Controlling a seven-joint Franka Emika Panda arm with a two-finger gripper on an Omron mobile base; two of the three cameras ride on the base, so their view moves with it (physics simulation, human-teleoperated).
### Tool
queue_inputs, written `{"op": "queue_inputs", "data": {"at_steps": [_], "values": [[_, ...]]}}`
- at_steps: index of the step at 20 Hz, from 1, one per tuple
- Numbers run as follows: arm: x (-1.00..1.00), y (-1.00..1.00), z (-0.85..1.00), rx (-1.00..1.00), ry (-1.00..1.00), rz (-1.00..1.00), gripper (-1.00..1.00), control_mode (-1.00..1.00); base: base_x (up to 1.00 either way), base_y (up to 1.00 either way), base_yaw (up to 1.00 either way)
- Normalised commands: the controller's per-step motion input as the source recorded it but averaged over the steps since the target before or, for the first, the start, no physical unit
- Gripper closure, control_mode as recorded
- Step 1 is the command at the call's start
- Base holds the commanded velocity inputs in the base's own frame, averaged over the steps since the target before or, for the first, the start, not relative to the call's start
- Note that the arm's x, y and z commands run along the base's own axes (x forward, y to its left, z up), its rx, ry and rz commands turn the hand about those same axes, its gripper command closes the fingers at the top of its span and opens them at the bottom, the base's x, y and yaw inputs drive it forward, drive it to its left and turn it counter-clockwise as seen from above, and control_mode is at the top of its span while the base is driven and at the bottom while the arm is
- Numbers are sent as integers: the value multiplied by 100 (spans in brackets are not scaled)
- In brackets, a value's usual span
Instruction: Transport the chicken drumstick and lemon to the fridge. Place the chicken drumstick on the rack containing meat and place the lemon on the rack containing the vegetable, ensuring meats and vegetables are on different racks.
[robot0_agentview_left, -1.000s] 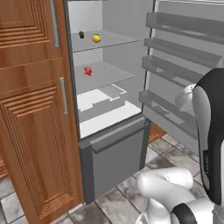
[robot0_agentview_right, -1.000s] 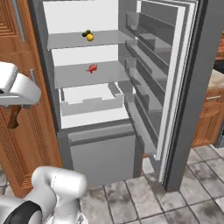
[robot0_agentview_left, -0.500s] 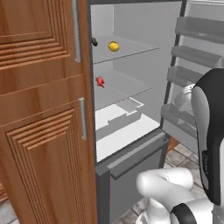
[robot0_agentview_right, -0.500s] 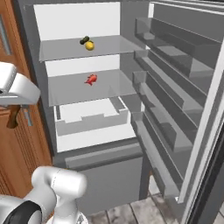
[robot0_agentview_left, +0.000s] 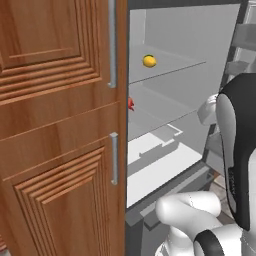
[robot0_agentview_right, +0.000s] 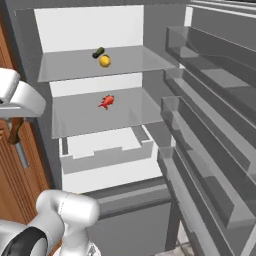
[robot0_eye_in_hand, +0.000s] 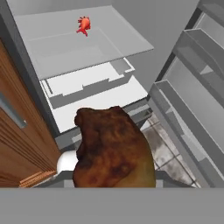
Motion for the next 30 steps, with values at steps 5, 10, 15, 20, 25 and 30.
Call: {"op": "queue_inputs", "data": {"at_steps": [5,10,15,20,25,30], "values": [[0,0,0,0,0,0,100,100,94,-18,11],[0,0,0,0,0,0,100,100,72,-21,18],[0,0,0,0,0,0,100,100,73,-47,22],[0,0,0,0,0,0,100,100,71,-42,26],[0,0,0,0,0,0,100,100,74,-29,29],[0,0,0,0,0,0,100,100,57,-41,23]]}}
